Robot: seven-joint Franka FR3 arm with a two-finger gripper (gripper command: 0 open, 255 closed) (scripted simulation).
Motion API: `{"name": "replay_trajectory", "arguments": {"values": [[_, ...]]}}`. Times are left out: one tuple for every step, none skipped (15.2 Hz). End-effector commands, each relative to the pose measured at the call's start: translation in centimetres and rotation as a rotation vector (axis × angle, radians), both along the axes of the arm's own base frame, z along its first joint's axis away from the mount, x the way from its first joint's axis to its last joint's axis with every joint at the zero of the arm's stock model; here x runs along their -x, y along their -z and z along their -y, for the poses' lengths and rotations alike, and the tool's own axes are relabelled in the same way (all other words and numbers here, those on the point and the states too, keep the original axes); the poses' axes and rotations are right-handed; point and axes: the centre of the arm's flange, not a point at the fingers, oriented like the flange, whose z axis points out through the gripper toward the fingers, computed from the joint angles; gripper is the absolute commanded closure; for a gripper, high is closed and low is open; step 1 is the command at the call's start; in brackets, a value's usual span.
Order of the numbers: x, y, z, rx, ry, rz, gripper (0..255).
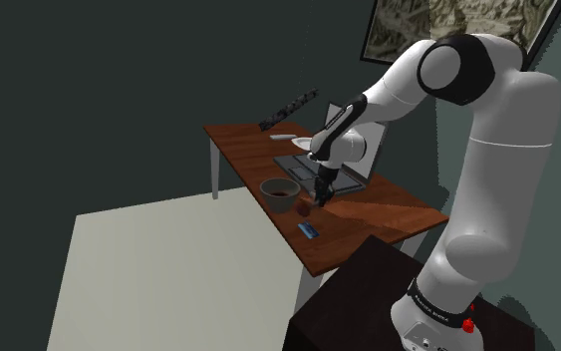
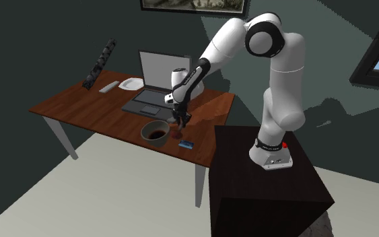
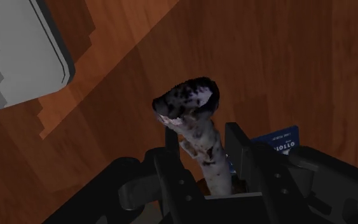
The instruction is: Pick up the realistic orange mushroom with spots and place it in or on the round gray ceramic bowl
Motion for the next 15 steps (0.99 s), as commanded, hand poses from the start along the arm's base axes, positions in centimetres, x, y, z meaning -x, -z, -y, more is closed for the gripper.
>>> {"name": "replay_trajectory", "arguments": {"values": [[0.0,-1.1,0.0,0.000,0.000,0.001,255],[0.0,-1.6,0.0,0.000,0.000,0.001,255],[0.0,-2.2,0.0,0.000,0.000,0.001,255],[0.0,-2.7,0.0,0.000,0.000,0.001,255],[0.0,-3.2,0.0,0.000,0.000,0.001,255],[0.0,-3.7,0.0,0.000,0.000,0.001,255],[0.0,-4.3,0.0,0.000,0.000,0.001,255],[0.0,-4.8,0.0,0.000,0.000,0.001,255],[0.0,-5.3,0.0,0.000,0.000,0.001,255],[0.0,-5.9,0.0,0.000,0.000,0.001,255],[0.0,-6.4,0.0,0.000,0.000,0.001,255],[0.0,-6.9,0.0,0.000,0.000,0.001,255],[0.0,-7.4,0.0,0.000,0.000,0.001,255],[0.0,-8.0,0.0,0.000,0.000,0.001,255],[0.0,-8.5,0.0,0.000,0.000,0.001,255]]}}
